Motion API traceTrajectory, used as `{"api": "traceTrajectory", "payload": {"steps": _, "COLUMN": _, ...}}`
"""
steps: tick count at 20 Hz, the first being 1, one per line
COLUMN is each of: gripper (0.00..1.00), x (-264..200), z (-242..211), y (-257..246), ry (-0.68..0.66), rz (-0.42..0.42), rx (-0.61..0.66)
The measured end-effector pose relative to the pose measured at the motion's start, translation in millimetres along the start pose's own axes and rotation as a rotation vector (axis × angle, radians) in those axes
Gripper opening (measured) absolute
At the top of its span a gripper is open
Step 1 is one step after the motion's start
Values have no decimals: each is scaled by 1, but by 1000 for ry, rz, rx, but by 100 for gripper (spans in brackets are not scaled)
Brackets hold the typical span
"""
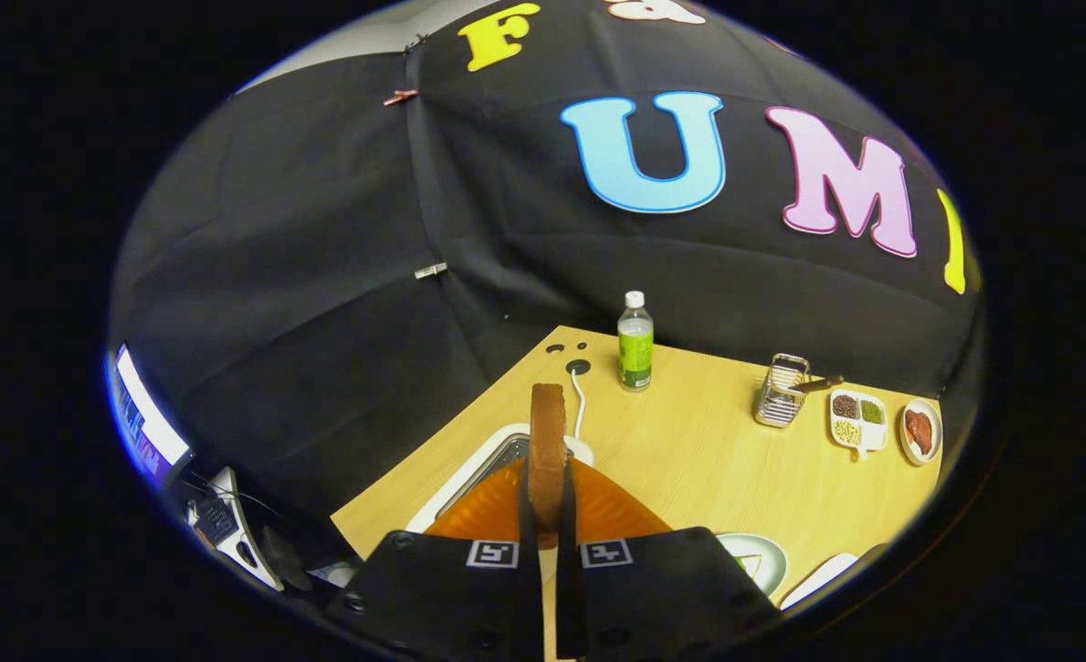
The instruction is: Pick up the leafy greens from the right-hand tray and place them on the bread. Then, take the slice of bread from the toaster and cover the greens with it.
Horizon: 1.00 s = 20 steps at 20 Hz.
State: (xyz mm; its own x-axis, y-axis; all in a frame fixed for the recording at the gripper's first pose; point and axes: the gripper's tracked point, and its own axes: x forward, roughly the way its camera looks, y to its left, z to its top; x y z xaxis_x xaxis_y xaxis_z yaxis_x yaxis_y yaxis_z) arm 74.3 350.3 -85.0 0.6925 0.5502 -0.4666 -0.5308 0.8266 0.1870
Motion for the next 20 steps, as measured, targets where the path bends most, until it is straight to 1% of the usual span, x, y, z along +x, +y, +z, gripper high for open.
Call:
{"api": "traceTrajectory", "payload": {"steps": 4, "gripper": 10, "x": -20, "z": -4, "y": -43, "ry": -22, "rz": -48, "rx": 82}}
{"api": "traceTrajectory", "payload": {"steps": 8, "gripper": 10, "x": -35, "z": -38, "y": -97, "ry": 7, "rz": -123, "rx": 156}}
{"api": "traceTrajectory", "payload": {"steps": 11, "gripper": 10, "x": -39, "z": -75, "y": -127, "ry": 57, "rz": -143, "rx": 248}}
{"api": "traceTrajectory", "payload": {"steps": 14, "gripper": 10, "x": -36, "z": -105, "y": -146, "ry": 97, "rz": -155, "rx": 329}}
{"api": "traceTrajectory", "payload": {"steps": 16, "gripper": 9, "x": -30, "z": -121, "y": -153, "ry": 102, "rz": -144, "rx": 384}}
{"api": "traceTrajectory", "payload": {"steps": 18, "gripper": 10, "x": -25, "z": -138, "y": -159, "ry": 126, "rz": -139, "rx": 414}}
{"api": "traceTrajectory", "payload": {"steps": 20, "gripper": 10, "x": -23, "z": -153, "y": -165, "ry": 141, "rz": -144, "rx": 412}}
